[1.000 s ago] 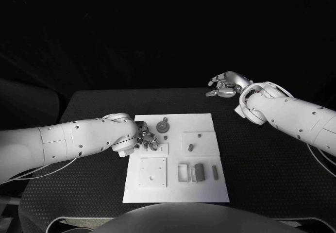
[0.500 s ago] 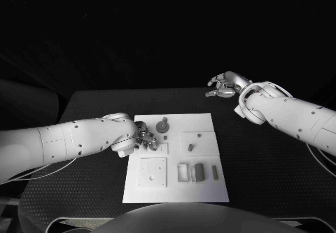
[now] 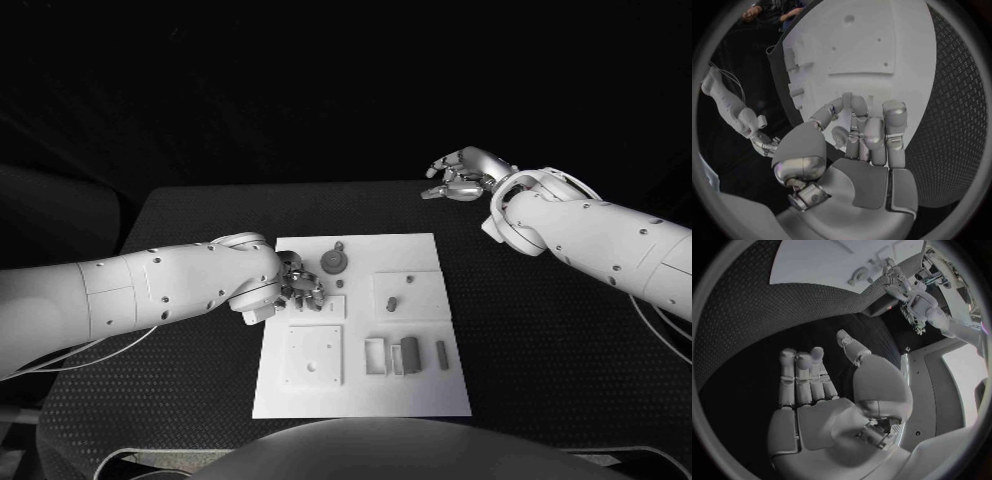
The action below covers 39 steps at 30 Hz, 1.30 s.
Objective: Assemble the parts on the task board
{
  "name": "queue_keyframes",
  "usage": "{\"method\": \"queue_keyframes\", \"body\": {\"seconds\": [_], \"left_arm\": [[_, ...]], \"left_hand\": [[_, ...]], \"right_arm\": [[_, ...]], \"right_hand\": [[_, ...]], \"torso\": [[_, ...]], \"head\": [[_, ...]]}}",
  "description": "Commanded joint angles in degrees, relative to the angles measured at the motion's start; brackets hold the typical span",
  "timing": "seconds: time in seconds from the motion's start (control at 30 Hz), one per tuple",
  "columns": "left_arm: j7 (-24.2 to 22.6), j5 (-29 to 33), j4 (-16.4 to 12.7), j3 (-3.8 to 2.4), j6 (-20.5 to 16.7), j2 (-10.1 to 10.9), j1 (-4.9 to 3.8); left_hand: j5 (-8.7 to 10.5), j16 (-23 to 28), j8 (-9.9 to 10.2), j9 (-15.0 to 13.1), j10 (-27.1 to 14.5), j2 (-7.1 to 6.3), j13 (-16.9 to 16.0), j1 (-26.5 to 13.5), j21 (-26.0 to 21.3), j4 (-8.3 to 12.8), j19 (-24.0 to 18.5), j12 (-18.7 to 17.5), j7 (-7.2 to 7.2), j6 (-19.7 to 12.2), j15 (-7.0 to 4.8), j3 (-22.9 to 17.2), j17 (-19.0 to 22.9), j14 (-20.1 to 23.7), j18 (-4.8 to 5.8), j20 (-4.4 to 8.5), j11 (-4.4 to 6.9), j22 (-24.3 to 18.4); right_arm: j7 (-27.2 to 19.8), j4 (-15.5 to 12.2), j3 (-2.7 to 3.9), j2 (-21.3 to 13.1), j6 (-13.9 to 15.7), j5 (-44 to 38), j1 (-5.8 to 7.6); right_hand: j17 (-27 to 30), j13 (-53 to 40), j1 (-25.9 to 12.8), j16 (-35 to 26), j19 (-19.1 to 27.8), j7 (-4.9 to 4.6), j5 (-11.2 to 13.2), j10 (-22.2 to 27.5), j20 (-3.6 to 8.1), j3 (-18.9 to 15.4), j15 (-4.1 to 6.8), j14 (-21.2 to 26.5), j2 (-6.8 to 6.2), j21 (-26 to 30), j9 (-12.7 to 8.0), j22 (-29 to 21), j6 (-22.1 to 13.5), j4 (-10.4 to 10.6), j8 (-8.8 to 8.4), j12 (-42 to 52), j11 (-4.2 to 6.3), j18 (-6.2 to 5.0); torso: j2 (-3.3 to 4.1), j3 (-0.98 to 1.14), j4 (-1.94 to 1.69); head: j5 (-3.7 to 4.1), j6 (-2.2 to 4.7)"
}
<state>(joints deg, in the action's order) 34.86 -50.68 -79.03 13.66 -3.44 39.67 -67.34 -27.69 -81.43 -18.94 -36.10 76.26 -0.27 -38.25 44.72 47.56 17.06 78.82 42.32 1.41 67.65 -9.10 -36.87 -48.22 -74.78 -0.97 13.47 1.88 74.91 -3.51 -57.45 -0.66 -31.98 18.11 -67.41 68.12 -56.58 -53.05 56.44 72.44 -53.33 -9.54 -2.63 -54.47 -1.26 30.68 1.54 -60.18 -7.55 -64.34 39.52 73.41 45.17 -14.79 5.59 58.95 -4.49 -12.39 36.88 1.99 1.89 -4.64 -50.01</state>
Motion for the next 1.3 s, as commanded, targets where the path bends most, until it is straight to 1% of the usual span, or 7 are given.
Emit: {"method": "queue_keyframes", "body": {"seconds": [0.03,0.23,0.37,0.43,0.67,0.8,1.3], "left_arm": [[-1.1,1.8,-0.7,0.10,2.4,-0.7,0.32],[-1.1,1.3,-0.8,0.10,2.2,-0.8,0.32],[-1.3,1.0,-0.8,0.10,1.7,-1.0,0.32],[-1.3,1.0,-0.8,0.10,1.2,-1.0,0.32],[-1.3,0.9,-0.7,0.10,0.5,-1.1,0.31],[-1.4,1.0,-0.7,0.10,0.6,-1.1,0.31],[-1.7,1.2,-0.3,0.09,0.3,-0.9,0.31]], "left_hand": [[-4.35,-0.2,-7.7,-10.3,5.3,0.23,0.1,-0.1,0.2,-0.5,0.2,0.4,-3.86,7.4,-2.28,-5.2,0.1,-0.7,-1.89,0.59,3.74,1.3],[-3.82,-0.4,-7.6,-10.6,5.2,-0.82,0.3,-0.1,0.4,-0.6,0.2,0.6,-3.84,7.4,-2.29,-5.2,0.4,-0.6,-2.01,0.56,3.74,1.2],[-2.07,-0.2,-7.3,-10.9,5.0,-1.36,0.9,-0.2,0.3,-1.1,0.1,0.6,-3.68,7.1,-2.19,-3.8,1.0,-0.5,-2.17,0.45,3.64,1.0],[0.46,-0.1,-7.0,-11.1,4.9,-2.14,1.4,-0.5,0.0,-1.5,-0.1,0.4,-3.60,6.9,-2.09,-2.0,1.5,-0.4,-2.35,0.41,3.54,0.8],[1.69,0.0,-6.6,-11.1,4.8,-4.10,2.1,-1.8,-0.4,-2.5,-0.3,0.2,-3.46,6.7,-2.00,1.1,2.0,-0.3,-2.47,0.28,3.43,0.7],[4.23,0.0,-6.4,-11.1,4.8,-5.33,2.7,-2.2,-0.6,-3.6,-0.4,0.2,-3.49,6.7,-2.03,2.2,2.3,-0.2,-2.64,0.26,3.46,0.7],[7.23,-0.3,-6.1,-11.3,4.8,-6.86,3.3,-2.7,-0.8,-5.5,-0.4,0.5,-3.53,6.9,-2.06,2.8,2.7,-0.1,-2.84,0.15,3.48,0.7]], "right_arm": [[-0.2,0.0,0.04,0.0,-0.6,-0.3,0.05],[-0.2,-0.1,0.04,0.0,-0.6,-0.3,0.05],[-0.2,-0.1,0.04,0.0,-0.7,-0.3,0.05],[-0.2,-0.1,0.04,0.0,-0.7,-0.3,0.05],[-0.4,-0.3,0.04,-0.1,-0.5,-0.3,0.05],[-0.4,-0.3,0.04,0.0,-0.6,-0.3,0.05],[-0.4,-0.2,0.04,-0.1,-0.6,-0.3,0.05]], "right_hand": [[0.1,0.1,-0.1,-0.4,0.4,-1.54,-0.1,0.3,0.04,-0.3,0.08,0.3,0.45,0.4,-0.1,-0.1,-1.2,0.1,0.04,-0.2,-0.08,-2.61],[0.1,0.1,-0.1,-0.4,0.4,-1.55,-0.1,0.4,0.03,-0.3,0.08,0.3,0.44,0.4,-0.1,-0.1,-1.3,0.1,0.03,-0.2,-0.08,-2.61],[0.1,0.1,-0.1,-0.4,0.4,-1.55,-0.1,0.4,0.03,-0.3,0.07,0.3,0.45,0.4,-0.1,-0.1,-1.3,0.1,0.03,-0.2,-0.09,-2.61],[0.1,0.1,-0.1,-0.4,0.4,-1.55,-0.1,0.4,0.02,-0.4,0.07,0.3,0.45,0.4,-0.1,-0.1,-1.3,0.1,0.03,-0.2,-0.09,-2.61],[0.1,0.1,-0.1,-0.4,0.4,-1.56,-0.1,0.4,0.02,-0.4,0.07,0.3,0.44,0.4,-0.1,-0.1,-1.3,0.2,0.02,-0.2,-0.09,-2.61],[0.1,0.1,-0.1,-0.4,0.4,-1.56,-0.1,0.4,0.01,-0.3,0.06,0.3,0.47,0.4,-0.1,-0.1,-1.3,0.2,0.01,-0.2,-0.10,-2.61],[0.1,0.2,-0.1,-0.4,0.4,-1.58,-0.1,0.5,0.00,-0.4,0.05,0.4,0.45,0.5,-0.1,-0.1,-1.4,0.2,-0.01,-0.2,-0.12,-2.61]], "torso": [[-0.01,-0.03,-0.02],[0.01,-0.04,-0.01],[0.00,-0.02,-0.01],[0.00,-0.01,0.01],[-0.01,0.02,0.02],[-0.01,0.03,0.00],[0.01,-0.05,-0.05]], "head": [[-0.04,0.01],[0.09,0.01],[0.19,0.01],[0.25,0.01],[0.39,0.01],[0.44,0.01],[0.51,0.01]]}}
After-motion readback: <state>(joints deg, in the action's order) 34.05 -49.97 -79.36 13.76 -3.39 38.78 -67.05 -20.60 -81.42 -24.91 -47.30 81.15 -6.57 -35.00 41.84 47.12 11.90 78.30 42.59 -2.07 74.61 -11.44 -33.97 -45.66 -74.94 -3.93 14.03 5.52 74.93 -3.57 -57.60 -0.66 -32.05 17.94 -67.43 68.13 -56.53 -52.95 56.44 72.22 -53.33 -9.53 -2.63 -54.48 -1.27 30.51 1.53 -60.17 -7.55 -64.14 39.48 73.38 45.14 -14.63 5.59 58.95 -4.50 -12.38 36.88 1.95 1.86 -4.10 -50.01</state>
